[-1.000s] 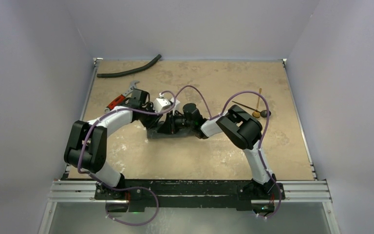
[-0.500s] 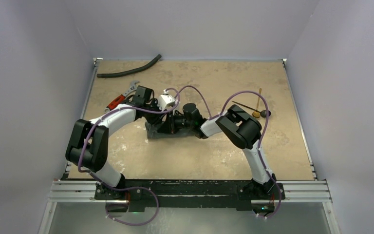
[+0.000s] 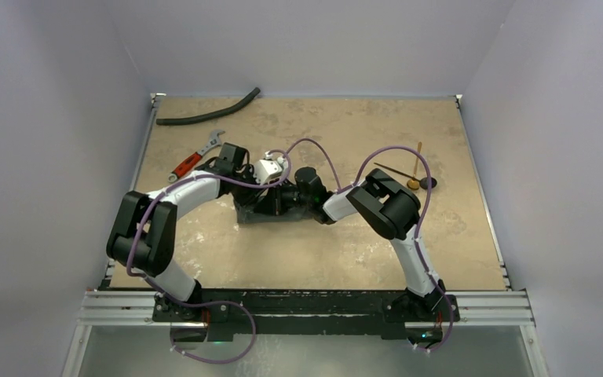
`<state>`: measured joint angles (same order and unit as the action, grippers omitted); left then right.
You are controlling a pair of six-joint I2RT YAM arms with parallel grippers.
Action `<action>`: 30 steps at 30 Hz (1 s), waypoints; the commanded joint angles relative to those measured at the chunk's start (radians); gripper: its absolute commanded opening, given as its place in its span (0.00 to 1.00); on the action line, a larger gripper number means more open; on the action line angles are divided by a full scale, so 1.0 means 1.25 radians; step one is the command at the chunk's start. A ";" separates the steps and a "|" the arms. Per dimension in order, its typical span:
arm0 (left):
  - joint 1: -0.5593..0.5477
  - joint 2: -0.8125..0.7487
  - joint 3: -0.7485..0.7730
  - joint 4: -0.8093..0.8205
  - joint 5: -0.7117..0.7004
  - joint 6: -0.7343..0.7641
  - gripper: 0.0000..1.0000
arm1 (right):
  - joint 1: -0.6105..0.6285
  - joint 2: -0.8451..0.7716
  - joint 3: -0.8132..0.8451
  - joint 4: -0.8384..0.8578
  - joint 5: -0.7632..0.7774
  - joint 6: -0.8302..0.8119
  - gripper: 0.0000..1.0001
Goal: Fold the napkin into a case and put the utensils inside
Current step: Pick up the top corner of the smaller rectangle folded napkin.
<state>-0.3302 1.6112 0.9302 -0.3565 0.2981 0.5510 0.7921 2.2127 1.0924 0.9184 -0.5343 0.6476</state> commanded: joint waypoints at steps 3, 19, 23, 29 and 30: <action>-0.005 0.018 0.042 -0.064 -0.025 0.020 0.34 | 0.008 0.017 -0.034 -0.080 0.057 -0.018 0.20; -0.003 0.037 0.132 -0.106 -0.010 -0.027 0.00 | 0.008 0.001 -0.044 -0.077 0.094 -0.022 0.20; -0.001 0.012 0.155 -0.120 -0.018 -0.050 0.00 | 0.007 -0.002 -0.040 -0.106 0.124 -0.022 0.19; 0.002 -0.018 0.114 -0.136 -0.022 -0.042 0.00 | 0.010 -0.043 -0.051 -0.149 0.204 -0.031 0.19; 0.002 -0.018 0.104 -0.136 -0.023 -0.042 0.00 | 0.012 -0.049 -0.054 -0.149 0.210 -0.031 0.18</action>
<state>-0.3347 1.6440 1.0767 -0.5419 0.2733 0.5121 0.8043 2.1773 1.0672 0.8890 -0.3870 0.6655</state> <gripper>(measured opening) 0.015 0.187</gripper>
